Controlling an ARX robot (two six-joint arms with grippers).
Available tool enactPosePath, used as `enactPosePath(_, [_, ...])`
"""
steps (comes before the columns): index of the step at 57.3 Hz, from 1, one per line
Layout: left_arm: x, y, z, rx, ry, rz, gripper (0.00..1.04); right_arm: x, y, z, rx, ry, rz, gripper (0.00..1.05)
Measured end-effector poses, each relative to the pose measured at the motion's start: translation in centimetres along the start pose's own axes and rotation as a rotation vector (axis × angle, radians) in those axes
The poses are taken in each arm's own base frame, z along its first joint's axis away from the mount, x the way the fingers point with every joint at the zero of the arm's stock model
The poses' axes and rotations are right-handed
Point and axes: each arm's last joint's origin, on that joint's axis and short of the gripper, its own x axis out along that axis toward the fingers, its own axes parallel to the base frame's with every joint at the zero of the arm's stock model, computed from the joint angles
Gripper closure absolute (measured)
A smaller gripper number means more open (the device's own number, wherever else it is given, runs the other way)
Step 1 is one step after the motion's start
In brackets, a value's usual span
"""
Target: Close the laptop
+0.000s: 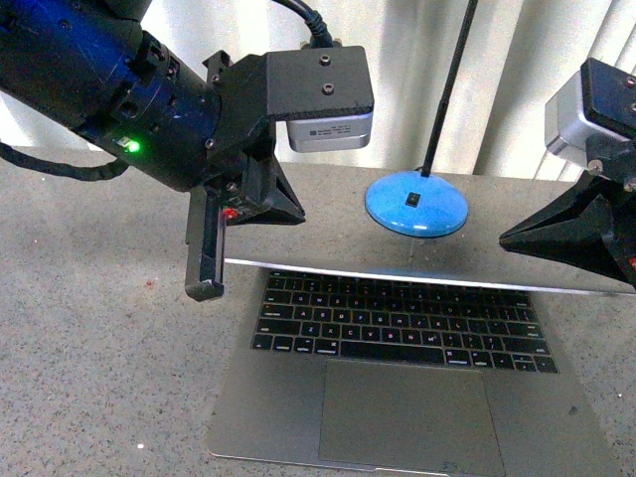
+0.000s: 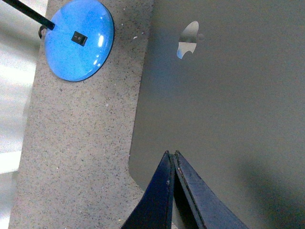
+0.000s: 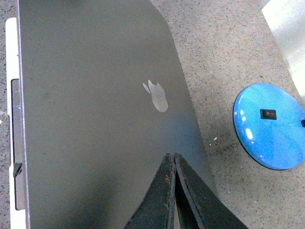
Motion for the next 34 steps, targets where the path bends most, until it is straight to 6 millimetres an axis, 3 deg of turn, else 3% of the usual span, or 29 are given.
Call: enactPosePath(34, [1.7,-2.2,-0.4,0.012,-0.001,-0.046,1.01,1.7,1.5,-0.9,0.017,-0.018,0.028,1.02])
